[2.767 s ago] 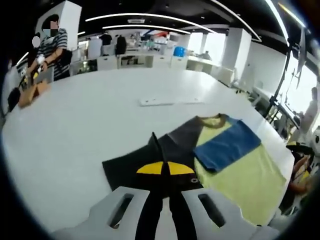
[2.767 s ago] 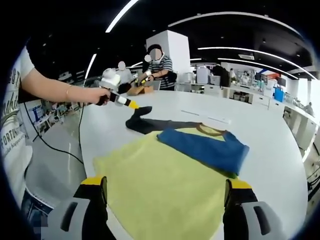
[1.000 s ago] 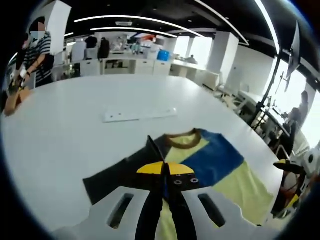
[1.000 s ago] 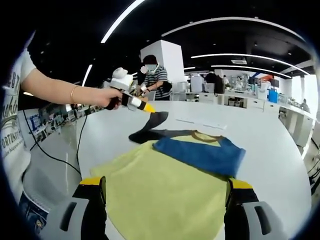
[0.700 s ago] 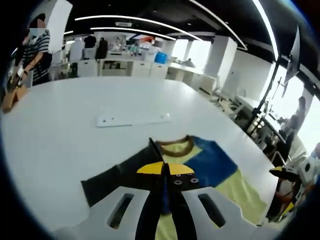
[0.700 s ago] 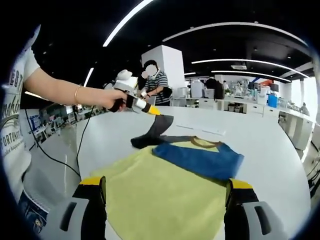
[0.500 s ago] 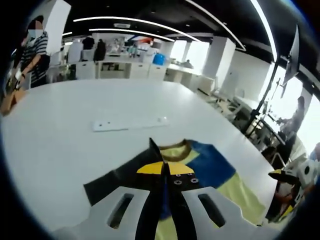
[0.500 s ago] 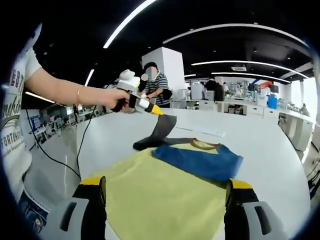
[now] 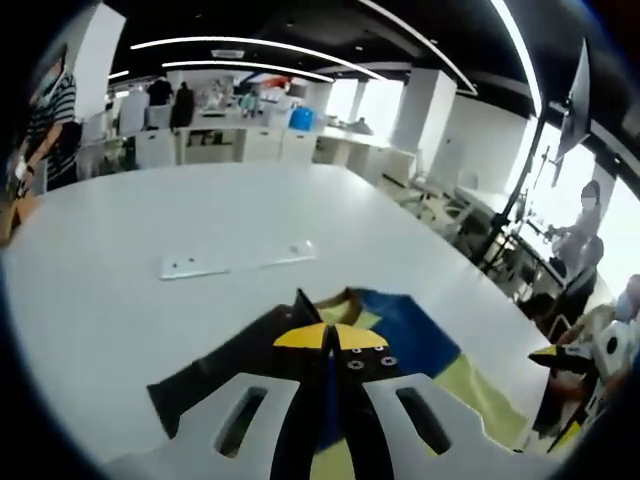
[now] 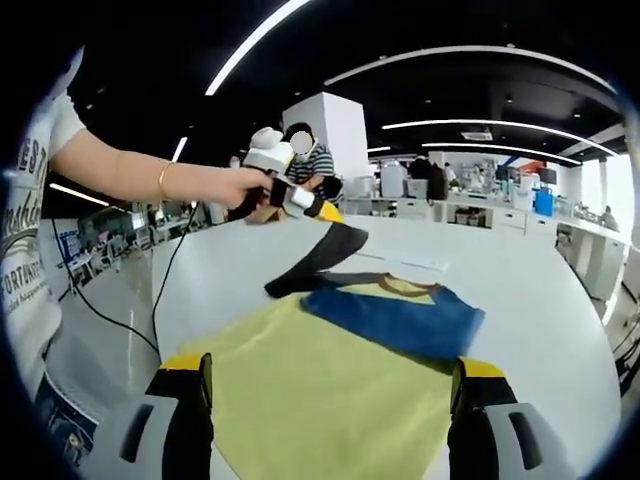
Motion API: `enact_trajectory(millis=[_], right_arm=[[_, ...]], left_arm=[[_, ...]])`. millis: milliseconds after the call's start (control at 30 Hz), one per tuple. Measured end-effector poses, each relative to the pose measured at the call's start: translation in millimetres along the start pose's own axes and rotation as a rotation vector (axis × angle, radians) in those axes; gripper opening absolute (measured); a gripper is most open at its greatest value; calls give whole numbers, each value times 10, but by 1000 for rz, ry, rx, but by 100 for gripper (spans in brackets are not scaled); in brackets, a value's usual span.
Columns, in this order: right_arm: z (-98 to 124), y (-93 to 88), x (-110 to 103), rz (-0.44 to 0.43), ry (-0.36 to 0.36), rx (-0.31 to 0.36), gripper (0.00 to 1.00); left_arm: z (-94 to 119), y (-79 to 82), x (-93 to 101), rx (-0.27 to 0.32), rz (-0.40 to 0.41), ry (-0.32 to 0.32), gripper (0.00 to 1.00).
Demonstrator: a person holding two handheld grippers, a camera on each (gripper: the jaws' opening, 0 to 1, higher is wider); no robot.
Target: Fold the garment on the visible template until the final outline fits inside the template.
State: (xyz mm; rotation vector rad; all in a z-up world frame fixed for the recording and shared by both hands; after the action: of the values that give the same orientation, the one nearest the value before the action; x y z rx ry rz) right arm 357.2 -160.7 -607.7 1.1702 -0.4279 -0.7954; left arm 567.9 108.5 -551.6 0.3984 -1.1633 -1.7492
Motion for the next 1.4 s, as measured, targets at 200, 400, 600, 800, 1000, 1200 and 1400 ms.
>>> enact_trajectory(millis=[200,400,600,800,1000,1200,1400], right_arm=[[1,-25,26,-9,-4,-5,98],[-14,-55,49,-15,-7,-19,98],[-46,-77,45,-25,-1,-21,98],[-65,-114,39,-34,2,-34,98],[-72,-145,56,-44,-3,-40,98],[-80,-194,59,-59,-3,-48,99],[-77,-227,88,-69,-7,-50,99]], left_arm=[[-87,56,80,12,9,-19,0],[-189,133,188,49,58,-46,0],[-270,160,246,50,60,-64,0],[-326,62,221,6,15,-45,0],[-392,-48,208,-44,-58,-29,0],[-483,-176,255,-78,-88,-59,6],[-609,-339,326,-100,-115,-105,12]])
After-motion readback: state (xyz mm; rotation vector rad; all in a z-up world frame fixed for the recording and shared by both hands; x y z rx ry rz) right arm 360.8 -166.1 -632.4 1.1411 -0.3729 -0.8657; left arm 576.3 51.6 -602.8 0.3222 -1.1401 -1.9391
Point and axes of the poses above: the point that each gripper's makers call its tool centre point, and the gripper's own axes: z roughly backward along the fingers, x roughly to its right, y roughly out of its top, the point moved 10 cm from there along z, roughly backward along the fingers
